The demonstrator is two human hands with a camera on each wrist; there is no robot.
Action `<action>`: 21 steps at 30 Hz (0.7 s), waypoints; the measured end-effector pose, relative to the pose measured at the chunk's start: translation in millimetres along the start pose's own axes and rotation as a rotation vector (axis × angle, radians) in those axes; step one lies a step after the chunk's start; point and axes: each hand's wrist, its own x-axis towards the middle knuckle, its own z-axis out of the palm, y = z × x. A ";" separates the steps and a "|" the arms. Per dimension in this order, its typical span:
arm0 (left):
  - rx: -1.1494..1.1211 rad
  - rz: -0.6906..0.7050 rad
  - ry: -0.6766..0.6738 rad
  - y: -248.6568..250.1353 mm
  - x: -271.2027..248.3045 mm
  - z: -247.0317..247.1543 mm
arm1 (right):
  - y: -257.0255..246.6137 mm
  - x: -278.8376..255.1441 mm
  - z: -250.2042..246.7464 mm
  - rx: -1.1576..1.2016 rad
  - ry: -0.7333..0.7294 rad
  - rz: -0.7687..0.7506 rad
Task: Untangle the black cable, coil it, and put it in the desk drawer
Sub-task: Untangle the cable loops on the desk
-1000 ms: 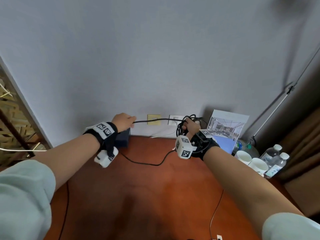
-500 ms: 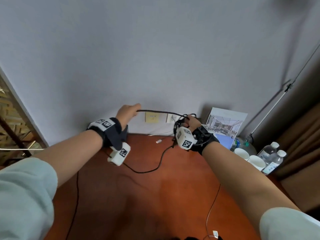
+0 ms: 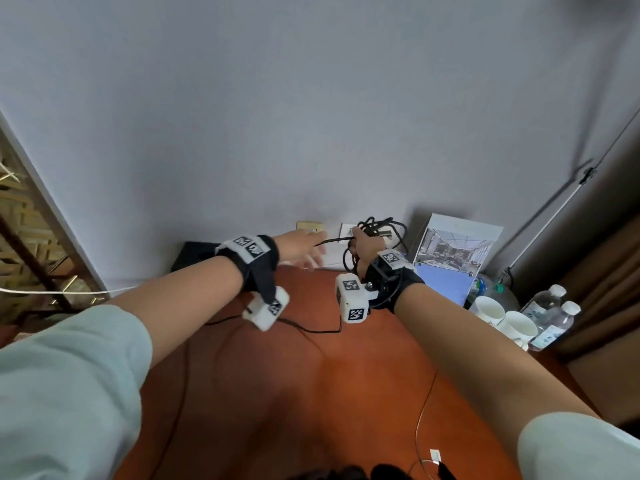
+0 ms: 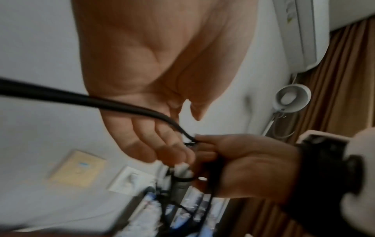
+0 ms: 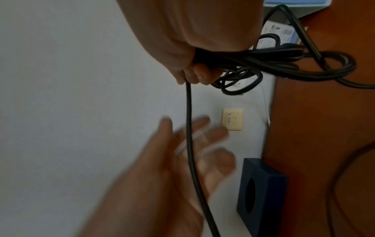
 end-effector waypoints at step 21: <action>0.314 0.037 0.394 -61.0 -1.7 -64.9 | 12.0 19.9 -32.9 0.215 -0.016 -0.029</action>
